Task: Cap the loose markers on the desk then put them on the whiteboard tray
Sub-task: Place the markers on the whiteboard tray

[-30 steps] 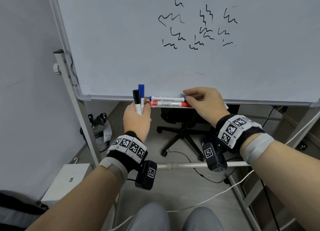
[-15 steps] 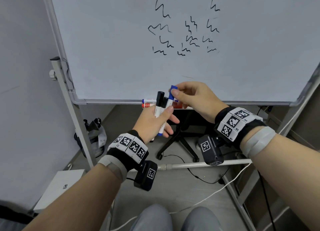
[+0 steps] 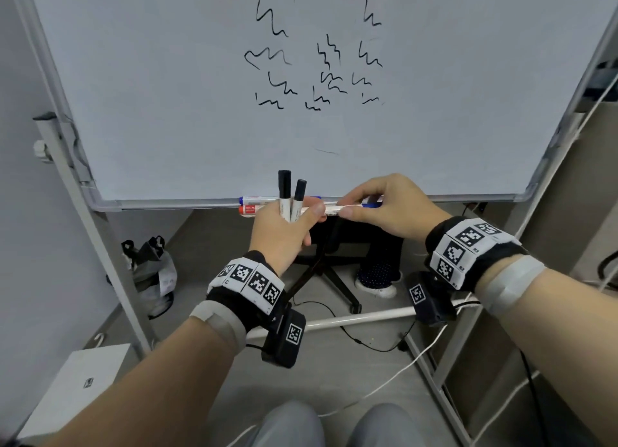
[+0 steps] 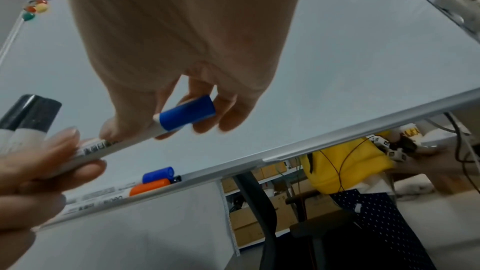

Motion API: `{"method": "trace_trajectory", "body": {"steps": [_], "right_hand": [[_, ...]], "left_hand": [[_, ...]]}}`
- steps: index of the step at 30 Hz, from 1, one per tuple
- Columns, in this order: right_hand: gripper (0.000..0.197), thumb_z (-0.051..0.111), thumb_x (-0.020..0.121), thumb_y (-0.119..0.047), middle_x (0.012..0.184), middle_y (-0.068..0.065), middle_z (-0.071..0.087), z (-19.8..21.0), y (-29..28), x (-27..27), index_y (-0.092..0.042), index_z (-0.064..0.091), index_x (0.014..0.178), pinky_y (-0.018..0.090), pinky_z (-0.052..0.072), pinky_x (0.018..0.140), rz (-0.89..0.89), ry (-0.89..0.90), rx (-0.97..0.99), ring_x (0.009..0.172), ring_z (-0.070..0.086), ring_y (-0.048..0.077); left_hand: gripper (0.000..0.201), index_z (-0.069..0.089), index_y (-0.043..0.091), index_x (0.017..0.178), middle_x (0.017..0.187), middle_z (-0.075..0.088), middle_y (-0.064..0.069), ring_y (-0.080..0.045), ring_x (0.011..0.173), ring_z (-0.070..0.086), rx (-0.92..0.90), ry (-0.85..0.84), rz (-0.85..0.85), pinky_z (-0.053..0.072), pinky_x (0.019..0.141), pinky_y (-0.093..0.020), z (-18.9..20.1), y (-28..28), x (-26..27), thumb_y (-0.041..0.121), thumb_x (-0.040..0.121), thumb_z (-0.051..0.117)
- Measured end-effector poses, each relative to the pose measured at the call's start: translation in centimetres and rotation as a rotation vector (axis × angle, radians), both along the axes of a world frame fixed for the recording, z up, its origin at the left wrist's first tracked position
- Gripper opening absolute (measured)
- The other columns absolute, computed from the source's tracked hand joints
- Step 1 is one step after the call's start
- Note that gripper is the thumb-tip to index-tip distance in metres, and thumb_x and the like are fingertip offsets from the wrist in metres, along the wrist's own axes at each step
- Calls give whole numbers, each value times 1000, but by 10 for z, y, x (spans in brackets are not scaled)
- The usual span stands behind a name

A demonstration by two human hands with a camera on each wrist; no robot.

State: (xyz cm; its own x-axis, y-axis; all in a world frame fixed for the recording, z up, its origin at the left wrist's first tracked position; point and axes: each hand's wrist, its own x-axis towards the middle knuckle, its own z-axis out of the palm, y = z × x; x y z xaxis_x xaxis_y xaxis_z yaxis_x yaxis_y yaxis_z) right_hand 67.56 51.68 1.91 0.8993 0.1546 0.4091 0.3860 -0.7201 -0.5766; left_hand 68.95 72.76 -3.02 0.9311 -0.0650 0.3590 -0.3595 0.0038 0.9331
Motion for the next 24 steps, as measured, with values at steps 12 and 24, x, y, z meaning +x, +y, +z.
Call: {"method": "trace_trajectory", "body": {"steps": [12, 24], "right_hand": [[7, 78, 89, -42, 110, 0, 67, -33, -36, 31, -43, 78, 96, 26, 26, 92, -356, -106, -46, 124, 41, 30], [12, 80, 88, -38, 86, -13, 69, -42, -37, 54, -36, 84, 99, 36, 45, 98, -319, -125, -50, 104, 59, 23]], "left_hand": [[36, 73, 15, 109, 85, 77, -9, -14, 52, 58, 11, 76, -157, 43, 48, -27, -31, -1, 9, 43, 105, 50], [37, 73, 20, 118, 90, 78, -11, -14, 59, 63, 61, 82, -196, 50, 56, -25, -38, -2, 17, 45, 105, 48]]}}
